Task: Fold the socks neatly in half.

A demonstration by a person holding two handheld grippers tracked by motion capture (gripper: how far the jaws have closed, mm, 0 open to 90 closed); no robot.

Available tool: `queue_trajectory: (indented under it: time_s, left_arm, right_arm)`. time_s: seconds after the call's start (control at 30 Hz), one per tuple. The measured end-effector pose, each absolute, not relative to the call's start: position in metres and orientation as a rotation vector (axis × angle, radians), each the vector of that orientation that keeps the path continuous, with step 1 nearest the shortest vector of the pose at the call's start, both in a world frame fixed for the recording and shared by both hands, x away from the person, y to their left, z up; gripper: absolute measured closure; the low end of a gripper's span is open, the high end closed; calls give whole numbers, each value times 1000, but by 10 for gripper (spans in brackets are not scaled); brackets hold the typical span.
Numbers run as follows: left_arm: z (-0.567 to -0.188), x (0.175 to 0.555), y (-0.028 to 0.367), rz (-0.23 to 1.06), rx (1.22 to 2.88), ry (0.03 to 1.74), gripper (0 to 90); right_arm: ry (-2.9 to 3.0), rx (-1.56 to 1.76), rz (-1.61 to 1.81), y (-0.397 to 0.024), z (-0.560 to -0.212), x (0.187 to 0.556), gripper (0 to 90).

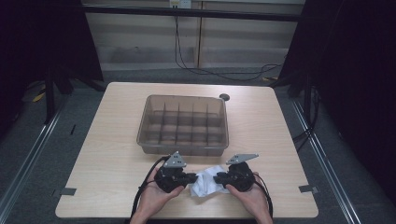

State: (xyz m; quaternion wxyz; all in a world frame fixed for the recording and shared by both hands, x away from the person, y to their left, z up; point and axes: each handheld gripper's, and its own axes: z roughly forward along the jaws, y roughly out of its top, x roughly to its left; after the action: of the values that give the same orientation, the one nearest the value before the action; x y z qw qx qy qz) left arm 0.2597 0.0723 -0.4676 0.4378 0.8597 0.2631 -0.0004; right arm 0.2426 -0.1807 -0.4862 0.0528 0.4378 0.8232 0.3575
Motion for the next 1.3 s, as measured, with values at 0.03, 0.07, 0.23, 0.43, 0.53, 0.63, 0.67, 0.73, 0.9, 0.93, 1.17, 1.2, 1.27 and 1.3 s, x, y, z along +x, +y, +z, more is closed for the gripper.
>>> queue_trajectory:
  time_s: [0.03,0.07,0.23,0.43,0.53,0.63,0.67,0.73,0.9,0.93,1.17,1.2,1.27,1.3]
  left_arm:
    - [-469,261,72,24,2145,673,862]
    - [-472,262,72,46,2160,683,860]
    - [-486,265,73,41,2168,719,847]
    - [-486,268,76,45,2166,720,846]
    - [-486,268,76,43,2171,722,839]
    - [-486,270,78,70,2167,747,802]
    - [-486,270,79,78,2161,765,760]
    - [-483,271,83,104,2146,779,669]
    - [-468,272,90,109,2091,753,575]
    - [-466,273,90,107,2091,741,577]
    - [-471,278,85,110,2123,764,479]
    - [-474,281,85,100,2127,773,448]
    - [-479,285,85,110,2154,806,407]
    - [-481,285,85,116,2155,804,403]
  right_arm:
    - [2500,1329,1091,-181,-486,243,722]
    - [2502,1323,1091,-181,-486,242,699]
    - [2484,1288,1125,-183,-476,237,640]
    - [2367,1358,1116,-199,-464,238,801]
    - [2399,1377,1087,-199,-471,239,780]
    - [2433,1368,1022,-192,-482,238,736]
    - [2438,1365,1006,-191,-485,238,727]
    - [2442,1359,1007,-190,-486,238,723]
    - [2471,1311,978,-189,-485,239,729]
    - [2471,1305,968,-188,-484,239,732]
    - [2547,1175,1042,-186,-488,250,731]
    - [2550,1178,1032,-185,-487,251,730]
    - [2556,1172,1021,-183,-486,251,720]
    - [2551,1179,1028,-182,-485,251,694]
